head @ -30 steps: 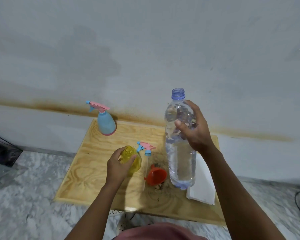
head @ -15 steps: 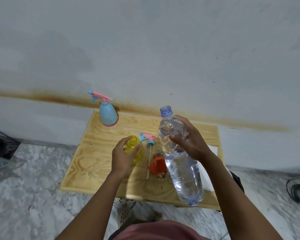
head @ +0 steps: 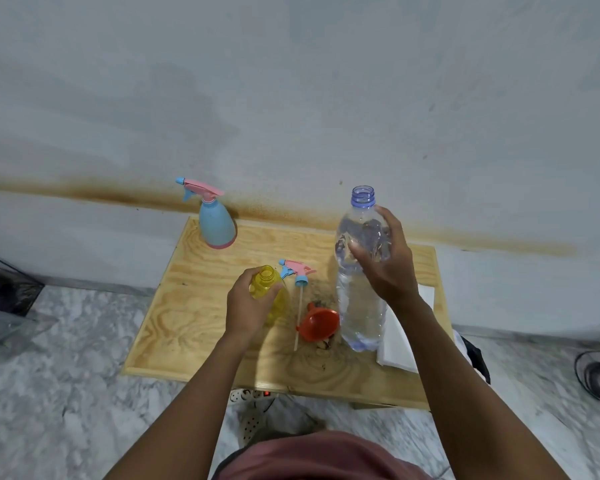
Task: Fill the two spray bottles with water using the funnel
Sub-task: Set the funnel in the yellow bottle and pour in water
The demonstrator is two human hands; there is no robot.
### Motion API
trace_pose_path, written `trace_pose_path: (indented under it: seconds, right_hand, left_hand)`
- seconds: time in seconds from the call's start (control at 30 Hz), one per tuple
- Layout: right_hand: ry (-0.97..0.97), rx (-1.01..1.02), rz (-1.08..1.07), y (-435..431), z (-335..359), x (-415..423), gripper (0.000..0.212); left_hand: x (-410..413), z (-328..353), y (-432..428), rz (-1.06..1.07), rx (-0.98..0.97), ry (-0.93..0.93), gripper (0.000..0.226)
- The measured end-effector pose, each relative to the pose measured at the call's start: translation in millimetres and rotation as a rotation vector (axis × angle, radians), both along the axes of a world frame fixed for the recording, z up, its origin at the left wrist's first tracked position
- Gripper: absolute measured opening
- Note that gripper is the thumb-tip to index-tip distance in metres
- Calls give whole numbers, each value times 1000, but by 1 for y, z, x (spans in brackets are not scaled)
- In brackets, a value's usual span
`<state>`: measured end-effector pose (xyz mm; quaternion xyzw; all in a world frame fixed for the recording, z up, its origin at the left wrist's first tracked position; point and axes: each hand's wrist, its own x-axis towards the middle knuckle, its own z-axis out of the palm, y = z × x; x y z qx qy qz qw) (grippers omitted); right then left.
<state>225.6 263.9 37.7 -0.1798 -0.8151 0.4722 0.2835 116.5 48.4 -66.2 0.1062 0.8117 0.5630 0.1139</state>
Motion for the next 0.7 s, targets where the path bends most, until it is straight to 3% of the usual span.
trace_pose_path:
  seconds: [0.7]
  right_hand:
    - [204, 20, -263, -1, -41, 1, 72]
  left_hand:
    - [2, -2, 3, 29, 3, -13, 38]
